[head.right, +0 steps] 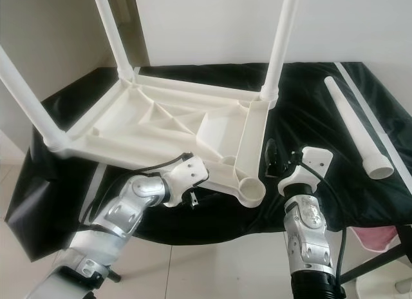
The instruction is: Building children table
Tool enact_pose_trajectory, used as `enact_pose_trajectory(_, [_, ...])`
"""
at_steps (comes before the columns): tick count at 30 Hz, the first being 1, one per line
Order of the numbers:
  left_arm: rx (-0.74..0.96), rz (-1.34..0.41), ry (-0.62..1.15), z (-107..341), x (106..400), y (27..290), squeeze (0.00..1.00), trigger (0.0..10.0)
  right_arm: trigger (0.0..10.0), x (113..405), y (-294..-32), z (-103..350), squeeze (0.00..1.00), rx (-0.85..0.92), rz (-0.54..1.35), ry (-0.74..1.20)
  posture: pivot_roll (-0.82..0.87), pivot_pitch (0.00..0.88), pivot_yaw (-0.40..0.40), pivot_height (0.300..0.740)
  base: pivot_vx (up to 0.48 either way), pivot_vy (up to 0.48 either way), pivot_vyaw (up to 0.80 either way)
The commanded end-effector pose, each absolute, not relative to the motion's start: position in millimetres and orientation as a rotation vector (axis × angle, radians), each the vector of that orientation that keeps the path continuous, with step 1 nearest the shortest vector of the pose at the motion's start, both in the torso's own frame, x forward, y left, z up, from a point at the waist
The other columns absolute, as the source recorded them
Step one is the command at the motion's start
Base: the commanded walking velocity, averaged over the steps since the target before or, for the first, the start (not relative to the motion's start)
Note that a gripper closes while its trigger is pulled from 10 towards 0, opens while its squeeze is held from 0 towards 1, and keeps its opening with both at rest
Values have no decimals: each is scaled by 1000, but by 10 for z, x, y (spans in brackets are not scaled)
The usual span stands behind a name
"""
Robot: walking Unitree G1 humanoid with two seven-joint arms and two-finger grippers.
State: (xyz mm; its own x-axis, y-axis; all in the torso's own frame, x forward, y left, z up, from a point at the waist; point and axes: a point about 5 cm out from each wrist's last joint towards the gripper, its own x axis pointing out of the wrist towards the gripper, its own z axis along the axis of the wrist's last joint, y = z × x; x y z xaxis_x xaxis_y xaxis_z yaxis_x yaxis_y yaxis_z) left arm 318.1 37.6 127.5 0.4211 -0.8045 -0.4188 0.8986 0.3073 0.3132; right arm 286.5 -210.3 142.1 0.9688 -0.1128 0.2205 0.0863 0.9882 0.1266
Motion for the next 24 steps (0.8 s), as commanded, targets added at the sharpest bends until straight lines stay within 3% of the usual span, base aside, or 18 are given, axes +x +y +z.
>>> enact_pose_trajectory(1, [540,-1103,297,1176,3250,494,0,10000,10000,2862,-2128,1423,0,109,-116,-232,-108,30,56,740,0,0,0])
enact_pose_trajectory(13, [590,-974,477,1135,3493,786,0,10000,10000,2863,-2111,1423,0,113,-122,-238,-116,24,71,740,0,0,0])
enact_pose_trajectory(24, [421,-932,545,1099,3430,666,0,10000,10000,2843,-2090,1406,0,120,-129,-238,-120,21,79,740,0,0,0])
